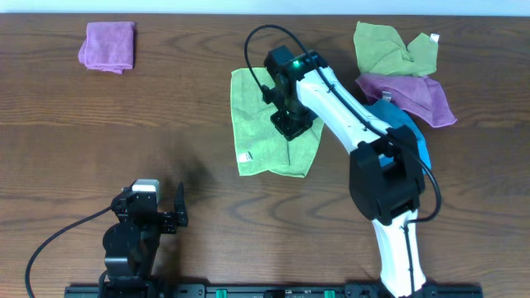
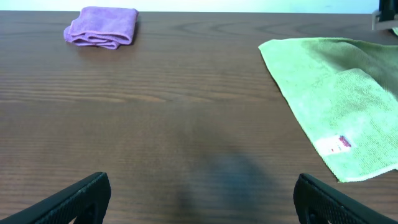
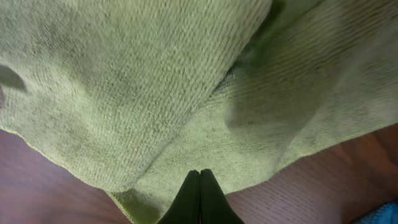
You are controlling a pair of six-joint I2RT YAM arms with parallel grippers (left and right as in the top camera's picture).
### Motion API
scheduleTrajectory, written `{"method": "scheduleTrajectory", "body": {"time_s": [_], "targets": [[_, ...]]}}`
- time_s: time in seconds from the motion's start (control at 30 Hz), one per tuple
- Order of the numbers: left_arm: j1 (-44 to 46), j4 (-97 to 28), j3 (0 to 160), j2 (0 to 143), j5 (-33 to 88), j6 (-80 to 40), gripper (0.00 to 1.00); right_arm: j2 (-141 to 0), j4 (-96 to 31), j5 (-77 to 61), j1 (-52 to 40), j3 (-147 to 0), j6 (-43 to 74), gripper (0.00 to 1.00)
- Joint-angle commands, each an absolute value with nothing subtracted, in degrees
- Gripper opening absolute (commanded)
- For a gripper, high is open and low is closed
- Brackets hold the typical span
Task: Fold the cloth
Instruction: 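Drag the green cloth flat with the right gripper, then release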
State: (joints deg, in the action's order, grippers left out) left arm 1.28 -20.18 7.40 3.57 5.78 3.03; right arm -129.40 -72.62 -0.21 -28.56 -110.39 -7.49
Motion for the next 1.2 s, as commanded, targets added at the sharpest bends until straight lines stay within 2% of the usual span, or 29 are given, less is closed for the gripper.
{"method": "scheduleTrajectory", "body": {"time_s": [0.0,0.13,0.3,0.43,1.17], "targets": [[1.04,-20.45,6.11,3.2,5.8,3.46,0.95,-121.56,-71.48,0.23,-28.56,-110.34,-5.85,0.01],[1.04,-20.45,6.11,3.2,5.8,3.46,0.95,-111.11,-70.08,3.2,-28.47,-106.48,-6.09,0.01],[1.04,-20.45,6.11,3.2,5.8,3.44,0.95,-98.67,-55.7,1.3,-28.12,-83.9,-7.33,0.02],[1.04,-20.45,6.11,3.2,5.8,3.46,0.95,-96.29,-48.82,-7.14,-28.14,-72.23,-6.33,0.02],[1.04,-20.45,6.11,3.2,5.8,3.46,0.95,-96.79,-35.33,-10.92,-28.47,-57.43,-4.78,0.02]]}}
